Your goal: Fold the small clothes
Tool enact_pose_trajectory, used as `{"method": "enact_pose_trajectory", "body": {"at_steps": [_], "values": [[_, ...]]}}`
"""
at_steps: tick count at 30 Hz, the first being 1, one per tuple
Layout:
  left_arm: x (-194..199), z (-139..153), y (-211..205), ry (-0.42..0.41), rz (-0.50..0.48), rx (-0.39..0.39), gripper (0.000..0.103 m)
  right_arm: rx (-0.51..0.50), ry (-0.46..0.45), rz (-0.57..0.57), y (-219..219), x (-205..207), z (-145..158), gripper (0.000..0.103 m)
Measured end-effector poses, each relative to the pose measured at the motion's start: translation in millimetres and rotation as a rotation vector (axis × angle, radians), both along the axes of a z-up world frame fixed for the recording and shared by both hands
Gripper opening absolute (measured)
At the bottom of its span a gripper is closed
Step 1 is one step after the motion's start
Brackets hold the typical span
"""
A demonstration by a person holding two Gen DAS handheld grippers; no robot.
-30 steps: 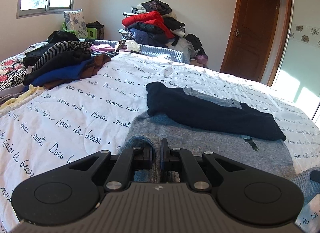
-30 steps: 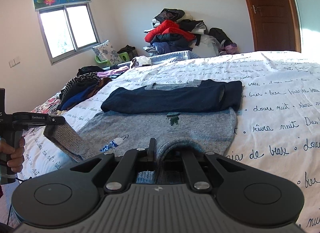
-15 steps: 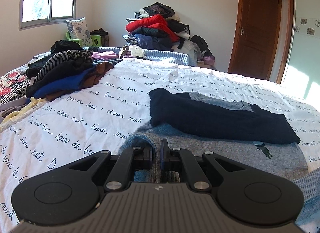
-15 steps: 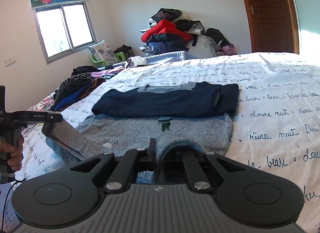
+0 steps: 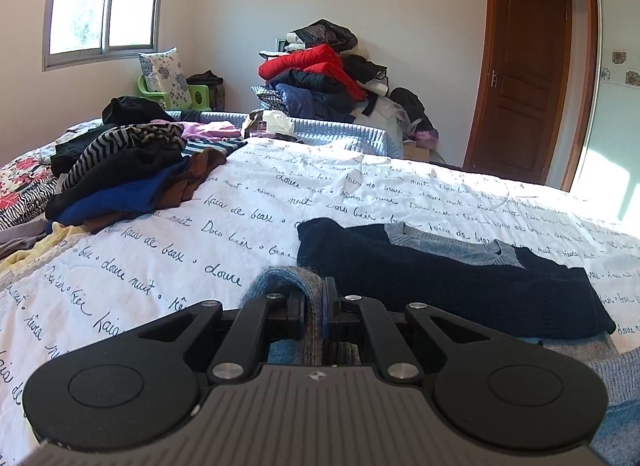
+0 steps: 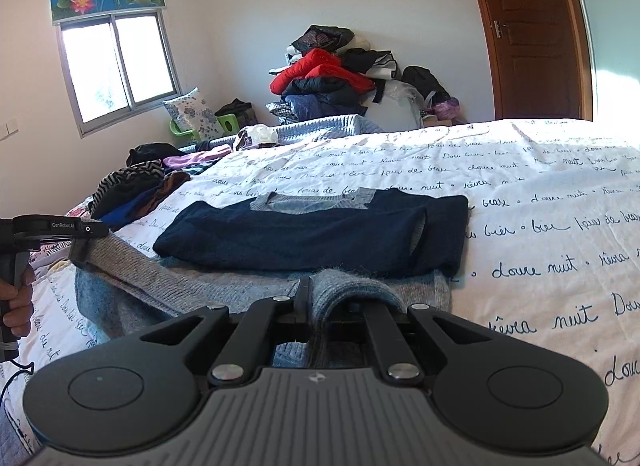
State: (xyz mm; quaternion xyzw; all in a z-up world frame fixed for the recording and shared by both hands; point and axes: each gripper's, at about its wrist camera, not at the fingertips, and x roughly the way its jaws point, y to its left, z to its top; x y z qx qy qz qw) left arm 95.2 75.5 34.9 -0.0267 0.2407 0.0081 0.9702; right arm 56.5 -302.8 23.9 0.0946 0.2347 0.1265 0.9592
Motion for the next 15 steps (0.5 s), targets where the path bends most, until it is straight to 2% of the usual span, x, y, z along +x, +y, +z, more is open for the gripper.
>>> {"method": "enact_pose_trajectory", "body": {"at_steps": [15], "values": [[63.4,20.3,-14.0,-0.053,0.018,0.010,0.008,-0.005,-0.043,-0.039,-8.1,74.1,13.7,0.006]]}}
